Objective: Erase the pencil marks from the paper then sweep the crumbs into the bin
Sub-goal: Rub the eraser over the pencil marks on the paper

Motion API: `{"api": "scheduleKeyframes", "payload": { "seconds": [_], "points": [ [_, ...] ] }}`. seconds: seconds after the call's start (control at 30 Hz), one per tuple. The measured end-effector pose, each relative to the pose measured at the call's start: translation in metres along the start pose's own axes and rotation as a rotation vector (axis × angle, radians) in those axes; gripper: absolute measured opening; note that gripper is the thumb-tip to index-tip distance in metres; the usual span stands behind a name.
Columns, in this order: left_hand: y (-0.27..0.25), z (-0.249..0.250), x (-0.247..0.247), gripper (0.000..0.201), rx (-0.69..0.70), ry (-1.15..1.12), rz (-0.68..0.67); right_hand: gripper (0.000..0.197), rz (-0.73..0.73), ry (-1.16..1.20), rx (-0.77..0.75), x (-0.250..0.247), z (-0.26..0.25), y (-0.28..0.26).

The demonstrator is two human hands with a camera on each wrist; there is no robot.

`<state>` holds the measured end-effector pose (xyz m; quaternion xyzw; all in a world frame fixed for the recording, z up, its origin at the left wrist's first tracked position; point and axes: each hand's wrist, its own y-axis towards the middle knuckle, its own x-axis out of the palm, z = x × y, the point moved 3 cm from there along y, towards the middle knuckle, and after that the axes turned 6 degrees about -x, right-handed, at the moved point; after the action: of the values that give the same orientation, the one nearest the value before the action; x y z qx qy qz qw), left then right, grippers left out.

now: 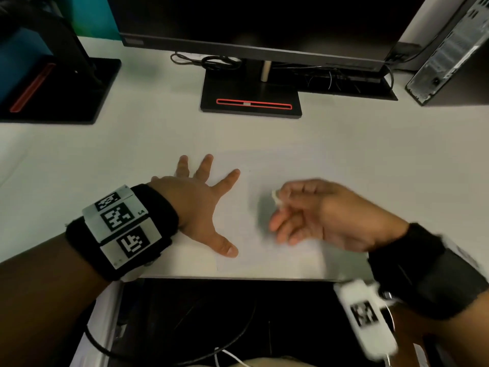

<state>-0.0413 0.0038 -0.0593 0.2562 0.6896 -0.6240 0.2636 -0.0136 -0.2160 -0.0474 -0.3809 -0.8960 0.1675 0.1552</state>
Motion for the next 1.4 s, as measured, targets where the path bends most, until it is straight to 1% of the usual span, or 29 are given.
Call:
{"api": "scheduleKeyframes", "payload": {
  "seconds": [0.07, 0.1, 0.17, 0.23, 0.3, 0.33, 0.37, 0.47, 0.5, 0.53, 0.6, 0.67, 0.7, 0.73, 0.77, 0.8, 0.87, 0.9, 0.93, 0.97, 1.07, 1.1, 1.13, 1.17, 1.23, 1.27, 1.3, 1.33, 1.4],
  "points": [
    [0.000, 0.002, 0.000, 0.148, 0.000, 0.005, -0.012, 0.017, -0.150, 0.176, 0.140, 0.020, 0.024, -0.015],
    [0.000, 0.003, -0.001, 0.149, 0.000, 0.009, -0.013, 0.019, -0.145, 0.248, 0.165, 0.018, 0.031, -0.017],
    [-0.001, 0.003, -0.002, 0.149, -0.001, 0.011, -0.016, 0.030, 0.077, 0.480, 0.121, -0.008, 0.034, -0.013],
    [-0.002, 0.002, -0.003, 0.148, 0.000, 0.006, -0.016, 0.030, 0.404, 0.714, -0.098, -0.043, 0.027, -0.007],
    [-0.002, 0.002, -0.002, 0.149, 0.002, 0.007, -0.019, 0.026, 0.595, 0.758, -0.324, -0.057, 0.017, -0.010],
    [-0.001, 0.002, -0.002, 0.148, 0.001, 0.009, -0.019, 0.025, 0.595, 0.753, -0.360, -0.051, 0.016, -0.013],
    [-0.001, 0.002, -0.002, 0.148, 0.000, 0.010, -0.015, 0.023, 0.536, 0.762, -0.330, -0.038, 0.018, -0.013],
    [-0.001, 0.001, 0.000, 0.149, -0.004, 0.016, -0.004, 0.010, 0.105, 0.557, -0.040, 0.018, 0.034, -0.015],
    [0.000, 0.001, 0.000, 0.149, -0.006, 0.013, -0.003, 0.015, -0.003, 0.462, 0.062, 0.027, 0.040, -0.017],
    [0.000, 0.001, 0.000, 0.149, -0.005, 0.009, -0.001, 0.021, -0.021, 0.429, 0.109, 0.027, 0.042, -0.015],
    [-0.001, 0.001, 0.000, 0.149, 0.005, -0.005, 0.006, 0.023, 0.214, 0.581, 0.040, 0.003, 0.035, -0.004],
    [-0.002, 0.001, 0.001, 0.149, 0.018, -0.026, 0.027, 0.020, 0.565, 0.729, -0.200, -0.031, 0.022, 0.007],
    [-0.004, 0.000, 0.002, 0.149, 0.022, -0.034, 0.046, 0.019, 0.687, 0.708, -0.302, -0.040, 0.015, 0.007],
    [-0.004, 0.001, 0.003, 0.149, 0.026, -0.036, 0.069, 0.018, 0.712, 0.680, -0.368, -0.041, 0.010, 0.004],
    [-0.004, 0.000, 0.003, 0.150, 0.029, -0.037, 0.093, 0.018, 0.652, 0.657, -0.359, -0.030, 0.007, 0.003],
    [-0.004, 0.000, 0.004, 0.150, 0.031, -0.046, 0.108, 0.018, 0.505, 0.615, -0.290, -0.012, 0.008, 0.002],
    [-0.005, 0.000, 0.006, 0.153, 0.036, -0.063, 0.125, 0.016, 0.156, 0.406, -0.047, 0.028, 0.019, -0.003],
    [-0.005, 0.000, 0.006, 0.155, 0.038, -0.063, 0.135, 0.016, 0.058, 0.337, 0.059, 0.035, 0.027, -0.003],
    [-0.006, 0.000, 0.007, 0.157, 0.036, -0.060, 0.141, 0.022, 0.046, 0.330, 0.116, 0.034, 0.031, -0.001],
    [-0.007, 0.000, 0.008, 0.158, 0.031, -0.063, 0.139, 0.029, 0.112, 0.400, 0.105, 0.026, 0.032, 0.003],
    [-0.010, -0.001, 0.008, 0.160, 0.016, -0.081, 0.121, 0.014, 0.538, 0.721, -0.179, -0.016, 0.018, 0.022],
    [-0.010, -0.001, 0.008, 0.160, 0.011, -0.077, 0.117, 0.018, 0.599, 0.735, -0.258, -0.020, 0.012, 0.024],
    [-0.010, -0.001, 0.008, 0.160, 0.005, -0.072, 0.115, 0.022, 0.586, 0.727, -0.272, -0.016, 0.010, 0.025],
    [-0.010, -0.001, 0.007, 0.160, -0.001, -0.068, 0.115, 0.024, 0.485, 0.684, -0.201, -0.003, 0.010, 0.026],
    [-0.010, -0.001, 0.008, 0.161, -0.009, -0.061, 0.114, 0.029, 0.148, 0.446, 0.063, 0.033, 0.015, 0.025],
    [-0.009, -0.001, 0.009, 0.162, -0.012, -0.057, 0.112, 0.034, 0.039, 0.365, 0.154, 0.042, 0.020, 0.026],
    [-0.009, -0.001, 0.009, 0.162, -0.019, -0.057, 0.108, 0.040, 0.034, 0.354, 0.191, 0.043, 0.020, 0.030],
    [-0.008, -0.002, 0.009, 0.162, -0.030, -0.066, 0.104, 0.043, 0.115, 0.407, 0.161, 0.036, 0.017, 0.038],
    [-0.009, -0.004, 0.011, 0.161, -0.049, -0.096, 0.092, 0.034, 0.447, 0.607, -0.042, 0.014, 0.002, 0.052]
  ]
}}
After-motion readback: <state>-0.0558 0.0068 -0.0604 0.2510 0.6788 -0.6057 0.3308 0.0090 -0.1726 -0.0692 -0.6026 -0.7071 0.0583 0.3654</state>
